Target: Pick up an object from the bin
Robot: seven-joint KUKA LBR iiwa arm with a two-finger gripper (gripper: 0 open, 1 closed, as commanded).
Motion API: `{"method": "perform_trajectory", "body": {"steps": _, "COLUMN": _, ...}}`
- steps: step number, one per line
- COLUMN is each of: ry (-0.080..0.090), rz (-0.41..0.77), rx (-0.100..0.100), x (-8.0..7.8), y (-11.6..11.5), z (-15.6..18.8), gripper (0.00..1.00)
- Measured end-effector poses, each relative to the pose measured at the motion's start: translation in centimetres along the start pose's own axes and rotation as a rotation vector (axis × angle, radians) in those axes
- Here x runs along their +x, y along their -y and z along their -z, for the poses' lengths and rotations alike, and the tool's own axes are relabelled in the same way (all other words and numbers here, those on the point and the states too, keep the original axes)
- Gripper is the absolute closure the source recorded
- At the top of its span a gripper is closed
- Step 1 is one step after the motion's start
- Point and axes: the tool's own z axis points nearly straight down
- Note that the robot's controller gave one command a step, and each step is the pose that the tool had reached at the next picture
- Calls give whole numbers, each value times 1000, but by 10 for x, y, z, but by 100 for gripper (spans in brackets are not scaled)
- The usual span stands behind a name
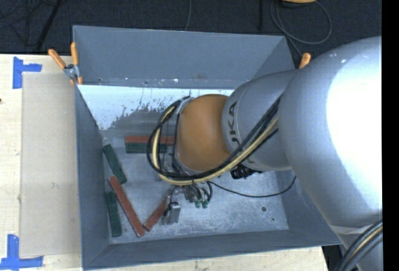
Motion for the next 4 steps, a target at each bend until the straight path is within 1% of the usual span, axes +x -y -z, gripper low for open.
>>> {"method": "perform_trajectory", "body": {"steps": 1, "ry": 1, "rz": -3, "rx": 5, "x": -1, "y": 5, "z": 0, "gripper": 100}}
{"method": "perform_trajectory", "body": {"steps": 2, "ry": 8, "rz": -97, "rx": 3, "x": 22, "y": 20, "z": 108, "gripper": 100}}
{"method": "perform_trajectory", "body": {"steps": 3, "ry": 0, "rz": 68, "rx": 7, "x": 12, "y": 126, "z": 84, "gripper": 100}}
{"method": "perform_trajectory", "body": {"steps": 4, "ry": 1, "rz": 74, "rx": 4, "x": 12, "y": 122, "z": 84, "gripper": 0}}
